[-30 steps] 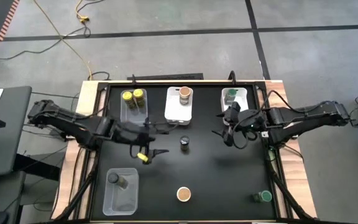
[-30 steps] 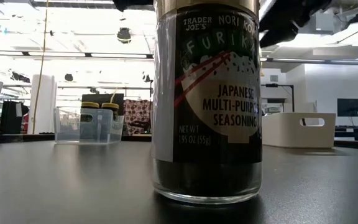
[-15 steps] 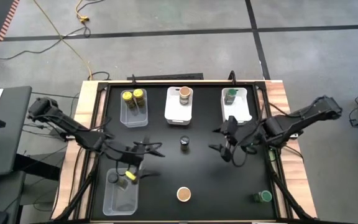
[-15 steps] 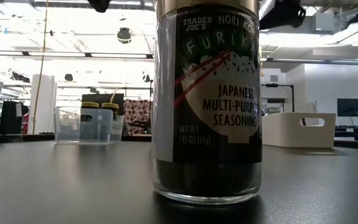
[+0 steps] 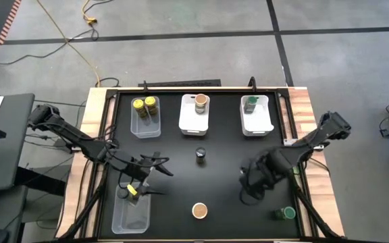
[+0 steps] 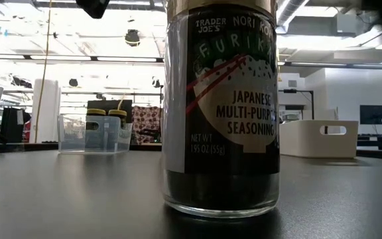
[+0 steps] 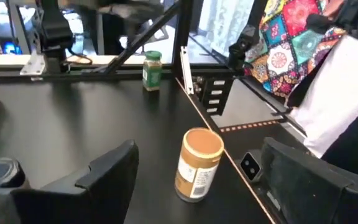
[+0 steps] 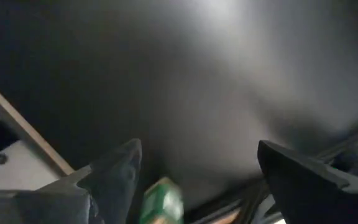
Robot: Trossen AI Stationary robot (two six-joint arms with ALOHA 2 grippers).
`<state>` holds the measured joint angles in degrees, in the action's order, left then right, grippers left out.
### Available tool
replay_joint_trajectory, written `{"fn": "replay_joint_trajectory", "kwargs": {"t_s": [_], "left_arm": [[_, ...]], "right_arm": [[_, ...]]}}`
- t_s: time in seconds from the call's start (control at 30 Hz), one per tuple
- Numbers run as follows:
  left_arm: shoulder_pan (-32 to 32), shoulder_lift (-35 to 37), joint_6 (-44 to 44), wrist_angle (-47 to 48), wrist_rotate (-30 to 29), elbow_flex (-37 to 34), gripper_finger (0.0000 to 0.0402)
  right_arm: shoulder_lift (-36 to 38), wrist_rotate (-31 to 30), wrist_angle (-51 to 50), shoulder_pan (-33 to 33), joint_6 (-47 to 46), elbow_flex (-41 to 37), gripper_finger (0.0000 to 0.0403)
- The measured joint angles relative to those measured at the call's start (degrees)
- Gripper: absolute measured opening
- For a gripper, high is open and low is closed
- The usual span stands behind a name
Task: Sort spices by type
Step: Put the green spice bottle into the right white bin
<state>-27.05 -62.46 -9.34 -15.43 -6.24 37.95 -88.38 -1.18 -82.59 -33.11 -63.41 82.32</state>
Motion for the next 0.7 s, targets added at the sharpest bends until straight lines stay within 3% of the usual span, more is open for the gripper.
{"fn": "replay_joint_trajectory", "kwargs": {"t_s": [0.13, 0.5, 0.7], "left_arm": [[0.0, 0.2, -1.0, 1.6, 0.0, 0.0, 0.0320], [0.1, 0.3, -5.9, 1.3, -0.7, 0.0, 0.0320], [0.1, 0.2, -7.0, 1.4, -4.7, 0.0, 0.0320]], "right_arm": [[0.1, 1.3, 1.2, -7.3, -12.3, 0.0, 0.0345], [0.9, 6.5, -1.8, -23.4, -30.1, -0.1, 0.0340], [0.8, 5.3, -3.2, -29.2, -24.6, -0.1, 0.0340]]}}
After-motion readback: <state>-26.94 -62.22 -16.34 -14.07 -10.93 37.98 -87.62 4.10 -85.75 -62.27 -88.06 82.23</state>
